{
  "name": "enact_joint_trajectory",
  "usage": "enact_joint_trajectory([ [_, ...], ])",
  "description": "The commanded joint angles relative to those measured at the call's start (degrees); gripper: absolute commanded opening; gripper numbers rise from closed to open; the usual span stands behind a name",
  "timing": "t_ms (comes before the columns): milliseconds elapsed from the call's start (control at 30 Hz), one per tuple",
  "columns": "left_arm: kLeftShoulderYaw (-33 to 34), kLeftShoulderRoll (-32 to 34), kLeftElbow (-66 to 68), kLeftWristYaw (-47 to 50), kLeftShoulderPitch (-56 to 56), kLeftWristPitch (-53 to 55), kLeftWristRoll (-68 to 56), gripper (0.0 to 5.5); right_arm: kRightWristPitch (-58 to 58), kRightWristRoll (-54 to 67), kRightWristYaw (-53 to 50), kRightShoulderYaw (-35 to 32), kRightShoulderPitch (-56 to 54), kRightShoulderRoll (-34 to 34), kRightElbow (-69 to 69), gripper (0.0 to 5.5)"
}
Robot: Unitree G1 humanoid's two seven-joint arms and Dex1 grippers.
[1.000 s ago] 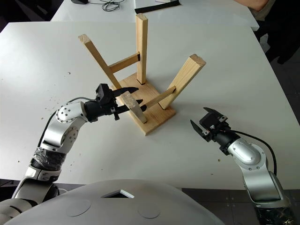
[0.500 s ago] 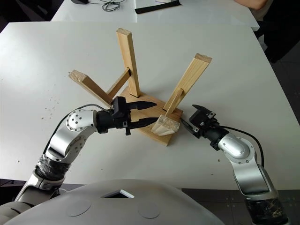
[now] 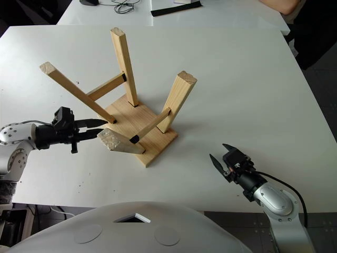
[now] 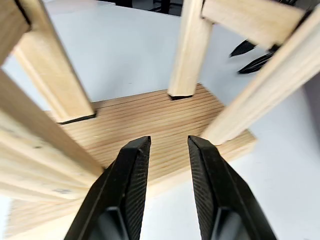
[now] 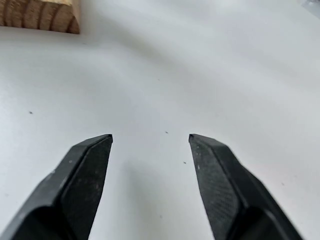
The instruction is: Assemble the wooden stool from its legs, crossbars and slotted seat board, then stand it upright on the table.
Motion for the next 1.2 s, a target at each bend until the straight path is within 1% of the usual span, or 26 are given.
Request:
enact_joint_trajectory([
  [33, -0.03, 2.82, 7.81, -2.83, -4.02, -1.99, 3.91, 1.39, 1.6, 0.67, 0.49, -0.22, -2.64, -0.42, -0.94, 2.85],
  [167, -0.98, 1.02, 29.29, 4.52, -15.86, -13.81, 15.15, 1.39, 2.11, 0.53, 1.51, -0.26, -3.86, -1.19, -0.52, 2.85],
  [267, -1.01, -1.16, 40.8, 12.13, -22.99, -21.02, 20.63, 1.39, 2.59, 1.24, 3.92, 0.48, -2.23, -2.54, -2.8, 2.85],
  [333, -1.37, -2.73, 45.8, 14.87, -25.81, -25.79, 23.1, 1.39, 3.07, 1.85, 6.16, 1.7, -1.86, -3.7, -4.11, 2.85],
  [467, -5.27, -7.94, 56.86, 24.38, -31.9, -38.22, 32.13, 1.39, 5.01, 2.05, 8.15, 6.04, -4.62, -4.58, -4.64, 2.85],
  [533, -7.82, -10.02, 60.95, 27.11, -33.05, -44.1, 36.18, 1.39, 5.93, 1.57, 8.44, 8.5, -7.59, -4.61, -3.7, 2.85],
  [633, -10.8, -11.06, 64.81, 27.69, -32.32, -51.68, 40.3, 1.39, 7.3, 0.98, 8.94, 13.26, -11.85, -4.09, -2.58, 2.85],
  [733, -11.77, -11.07, 66.88, 24.98, -30.62, -56.0, 40.53, 1.39, 7.9, 0.03, 8.15, 17.81, -14.18, -2.69, -0.55, 2.85],
  [800, -11.62, -11.13, 66.92, 21.91, -29.35, -57.34, 38.76, 1.39, 7.33, -0.96, 6.81, 19.83, -13.81, -1.81, 1.52, 2.85],
  [900, -10.92, -11.37, 65.82, 17.59, -27.61, -57.8, 35.7, 1.39, 6.08, -2.03, 4.35, 20.51, -11.62, -0.78, 3.9, 2.85],
  [967, -10.46, -11.27, 63.53, 14.99, -25.42, -57.5, 33.22, 1.39, 5.16, -2.07, 2.95, 19.14, -10.49, -0.52, 5.18, 2.85],
  [1033, -9.94, -10.99, 59.01, 12.33, -21.56, -56.41, 29.98, 1.39, 4.22, -1.73, 1.64, 16.39, -9.95, -0.45, 6.57, 2.85],
  [1200, -8.74, -10.1, 41.82, 11.67, -10.5, -48.28, 22.87, 1.39, 2.0, -0.84, -0.57, 8.32, -8.93, -0.97, 9.43, 2.85],
])
